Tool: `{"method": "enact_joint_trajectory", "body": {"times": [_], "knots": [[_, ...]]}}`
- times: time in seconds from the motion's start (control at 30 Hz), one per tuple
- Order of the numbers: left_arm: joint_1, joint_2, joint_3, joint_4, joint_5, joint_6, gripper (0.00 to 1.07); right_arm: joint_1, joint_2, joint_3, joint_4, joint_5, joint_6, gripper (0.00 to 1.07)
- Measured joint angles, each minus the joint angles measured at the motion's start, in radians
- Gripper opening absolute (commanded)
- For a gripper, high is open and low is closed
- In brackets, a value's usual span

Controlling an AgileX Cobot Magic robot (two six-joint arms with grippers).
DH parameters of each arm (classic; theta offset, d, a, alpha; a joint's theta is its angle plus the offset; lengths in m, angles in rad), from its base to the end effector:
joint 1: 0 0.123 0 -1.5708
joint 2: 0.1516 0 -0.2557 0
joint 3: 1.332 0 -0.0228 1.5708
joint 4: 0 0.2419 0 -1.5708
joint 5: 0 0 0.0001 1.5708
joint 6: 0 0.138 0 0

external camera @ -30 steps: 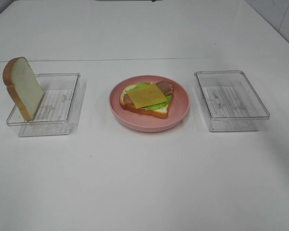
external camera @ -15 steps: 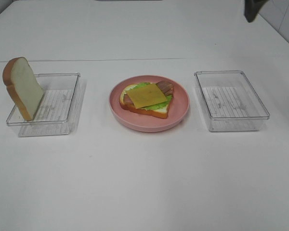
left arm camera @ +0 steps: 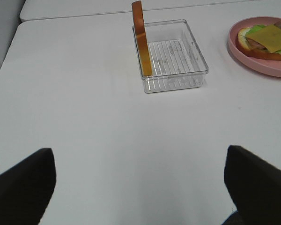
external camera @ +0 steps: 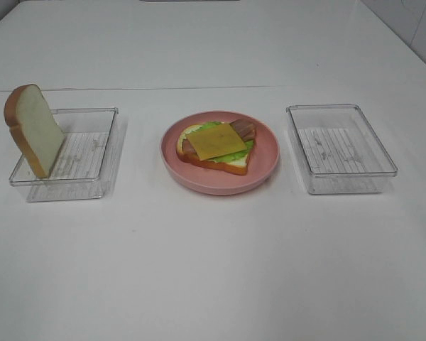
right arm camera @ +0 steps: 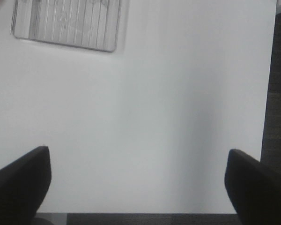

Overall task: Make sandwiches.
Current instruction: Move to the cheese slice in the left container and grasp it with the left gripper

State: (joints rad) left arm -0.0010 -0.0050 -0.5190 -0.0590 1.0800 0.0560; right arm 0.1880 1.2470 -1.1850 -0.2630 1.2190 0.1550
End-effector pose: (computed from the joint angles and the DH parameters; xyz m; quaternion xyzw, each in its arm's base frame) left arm 0.0550 -0.0072 0.2556 0.0260 0.8512 -0.0150 0.5239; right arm 0.2500 0.0133 0.2799 -0.0374 0.9733 -0.0958 0.2051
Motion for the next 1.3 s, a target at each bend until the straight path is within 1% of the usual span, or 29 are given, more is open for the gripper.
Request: {"method": "enact_joint_trajectory", "body": {"times": [0.03,0.07,0.1,0.13,0.17,0.2,0.23,0.27,0.3,0.37,0.4,0.43,0.47,0.5,0.53,0.6,0.63,0.7,0.73,0.8,0.83,0.87,0.9,0.93,0.97,1.0,1.03,1.13,1.3], "knots": [[0.0,0.0,0.0,0.0,0.0,0.0,0.89,0.0,-0.032,0.036,0.004,0.0,0.002,0.99],[0.0,0.0,0.0,0.0,0.0,0.0,0.89,0.0,-0.107,0.099,0.015,0.0,0.003,0.99],[0.0,0.0,0.0,0.0,0.0,0.0,0.89,0.0,-0.107,0.099,0.015,0.0,0.003,0.99],[0.0,0.0,0.0,0.0,0.0,0.0,0.89,0.0,-0.151,0.132,0.019,0.001,0.003,0.99],[0.0,0.0,0.0,0.0,0.0,0.0,0.89,0.0,-0.244,0.19,0.027,0.001,0.003,0.99],[0.0,0.0,0.0,0.0,0.0,0.0,0.89,0.0,-0.244,0.19,0.027,0.001,0.003,0.99],[0.0,0.0,0.0,0.0,0.0,0.0,0.89,0.0,-0.293,0.221,0.03,0.001,0.003,0.99],[0.0,0.0,0.0,0.0,0.0,0.0,0.89,0.0,-0.383,0.274,0.032,0.002,0.003,0.99],[0.0,0.0,0.0,0.0,0.0,0.0,0.89,0.0,-0.383,0.274,0.032,0.002,0.003,0.99],[0.0,0.0,0.0,0.0,0.0,0.0,0.89,0.0,-0.524,0.348,0.032,0.003,0.003,0.99],[0.0,0.0,0.0,0.0,0.0,0.0,0.89,0.0,-0.524,0.348,0.032,0.003,0.003,0.99],[0.0,0.0,0.0,0.0,0.0,0.0,0.89,0.0,-0.614,0.382,0.032,0.005,0.003,0.99],[0.0,0.0,0.0,0.0,0.0,0.0,0.89,0.0,-0.662,0.397,0.032,0.005,0.003,0.99],[0.0,0.0,0.0,0.0,0.0,0.0,0.89,0.0,-0.662,0.397,0.032,0.005,0.003,0.99],[0.0,0.0,0.0,0.0,0.0,0.0,0.89,0.0,-0.751,0.418,0.032,0.005,0.003,0.99],[0.0,0.0,0.0,0.0,0.0,0.0,0.89,0.0,-0.784,0.427,0.032,0.005,0.003,0.99],[0.0,0.0,0.0,0.0,0.0,0.0,0.89,0.0,-0.858,0.444,0.034,0.004,0.003,0.99],[0.0,0.0,0.0,0.0,0.0,0.0,0.89,0.0,-0.886,0.453,0.035,0.001,0.002,0.99],[0.0,0.0,0.0,0.0,0.0,0.0,0.89,0.0,-0.948,0.479,0.039,-0.02,-0.006,0.99],[0.0,0.0,0.0,0.0,0.0,0.0,0.89,0.0,-0.975,0.499,0.042,-0.032,-0.016,0.99],[0.0,0.0,0.0,0.0,0.0,0.0,0.89,0.0,-1.015,0.55,0.056,-0.057,-0.033,0.99],[0.0,0.0,0.0,0.0,0.0,0.0,0.89,0.0,-1.032,0.579,0.068,-0.07,-0.039,0.99],[0.0,0.0,0.0,0.0,0.0,0.0,0.89,0.0,-1.032,0.579,0.068,-0.07,-0.039,0.99],[0.0,0.0,0.0,0.0,0.0,0.0,0.89,0.0,-1.054,0.636,0.097,-0.088,-0.057,0.99],[0.0,0.0,0.0,0.0,0.0,0.0,0.89,0.0,-1.061,0.662,0.107,-0.094,-0.063,0.99],[0.0,0.0,0.0,0.0,0.0,0.0,0.89,0.0,-1.061,0.662,0.107,-0.094,-0.063,0.99],[0.0,0.0,0.0,0.0,0.0,0.0,0.89,0.0,-1.063,0.712,0.136,-0.098,-0.087,0.99],[0.0,0.0,0.0,0.0,0.0,0.0,0.89,0.0,-1.063,0.725,0.165,-0.099,-0.116,0.99],[0.0,0.0,0.0,0.0,0.0,0.0,0.89,0.0,-1.063,0.727,0.17,-0.111,-0.135,0.99]]}}
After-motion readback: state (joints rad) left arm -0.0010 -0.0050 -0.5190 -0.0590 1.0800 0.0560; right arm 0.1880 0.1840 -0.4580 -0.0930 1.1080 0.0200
